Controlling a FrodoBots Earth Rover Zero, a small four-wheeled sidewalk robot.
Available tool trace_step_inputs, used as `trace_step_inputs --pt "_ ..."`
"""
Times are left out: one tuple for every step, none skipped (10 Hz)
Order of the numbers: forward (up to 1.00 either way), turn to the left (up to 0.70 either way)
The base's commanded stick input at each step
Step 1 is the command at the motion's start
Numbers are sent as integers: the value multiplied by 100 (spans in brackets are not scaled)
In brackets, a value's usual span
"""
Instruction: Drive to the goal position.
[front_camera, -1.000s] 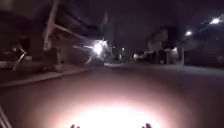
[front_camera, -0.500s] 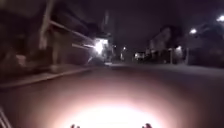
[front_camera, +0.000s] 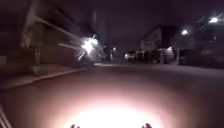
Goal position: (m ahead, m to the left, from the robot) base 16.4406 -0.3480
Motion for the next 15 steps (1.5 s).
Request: trace_step_inputs --pt "100 0" --pt "100 0" --pt "100 0" --pt "100 0" --pt "100 0" --pt "100 -24" --pt "100 -40" --pt "100 -40" --pt "100 -40" --pt "100 -40" --pt "100 -40" --pt "100 -30" --pt "100 -17" --pt "100 -3" --pt "100 0"
